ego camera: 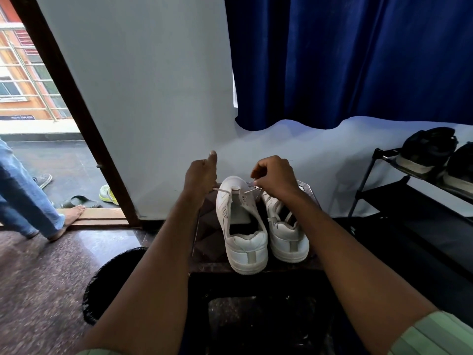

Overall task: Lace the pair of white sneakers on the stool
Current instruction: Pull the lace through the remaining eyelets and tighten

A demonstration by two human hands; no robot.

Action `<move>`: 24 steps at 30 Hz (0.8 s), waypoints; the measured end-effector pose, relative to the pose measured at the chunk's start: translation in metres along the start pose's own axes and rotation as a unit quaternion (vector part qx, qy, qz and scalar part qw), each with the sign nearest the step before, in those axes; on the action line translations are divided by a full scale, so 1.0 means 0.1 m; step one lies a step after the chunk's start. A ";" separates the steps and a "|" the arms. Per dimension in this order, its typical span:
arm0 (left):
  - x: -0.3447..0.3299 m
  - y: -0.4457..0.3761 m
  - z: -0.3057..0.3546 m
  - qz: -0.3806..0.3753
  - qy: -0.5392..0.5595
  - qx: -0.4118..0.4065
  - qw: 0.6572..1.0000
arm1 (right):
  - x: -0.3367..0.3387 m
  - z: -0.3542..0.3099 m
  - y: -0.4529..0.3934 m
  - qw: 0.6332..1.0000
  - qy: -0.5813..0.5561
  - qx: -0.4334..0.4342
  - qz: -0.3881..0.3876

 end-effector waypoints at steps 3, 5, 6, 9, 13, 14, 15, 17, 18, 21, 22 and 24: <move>-0.04 0.01 -0.03 -0.005 -0.200 -0.038 0.979 | -0.06 -0.05 0.06 0.993 0.041 0.032 -0.102; -0.07 0.05 -0.10 -0.031 -0.286 -0.014 0.958 | -0.12 -0.05 0.09 0.986 0.088 0.031 -0.140; -0.08 0.08 -0.13 -0.052 -0.331 -0.004 0.942 | -0.13 -0.06 0.09 0.985 0.099 0.027 -0.139; -0.12 0.12 -0.18 -0.061 -0.435 -0.007 0.898 | -0.12 -0.08 0.09 0.987 0.103 0.023 -0.125; -0.17 0.14 -0.13 -0.081 -0.414 0.010 0.907 | -0.11 -0.08 0.08 0.991 0.080 0.024 -0.106; -0.19 0.14 -0.13 -0.105 -0.374 0.027 0.921 | -0.11 -0.09 0.06 0.994 0.050 0.022 -0.096; -0.22 0.12 -0.17 -0.127 -0.310 0.053 0.941 | -0.08 -0.10 0.05 0.996 0.010 0.017 -0.085; -0.25 0.08 -0.24 -0.127 -0.152 0.104 0.975 | -0.02 -0.11 0.02 0.995 -0.075 0.001 -0.064; -0.26 0.09 -0.24 -0.119 -0.091 0.122 0.981 | 0.00 -0.10 0.02 0.993 -0.100 -0.006 -0.060; -0.28 0.16 -0.09 -0.099 0.046 0.117 0.987 | -0.02 -0.07 0.02 0.994 -0.056 0.007 -0.095; -0.29 0.16 -0.04 -0.088 0.084 0.117 0.986 | -0.05 -0.07 0.03 0.993 -0.027 0.012 -0.113; -0.30 0.19 0.06 -0.085 0.177 0.120 0.973 | -0.07 -0.07 0.03 0.992 0.013 0.017 -0.127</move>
Point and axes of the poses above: each hand's wrist, its own y-axis away from the middle knuckle, its own x-axis out of the back of the hand, z = x × y, the point moved 3 cm from there along -y, towards the middle knuckle, and after that the axes turned 3 degrees about -y, right-handed, at the moved point
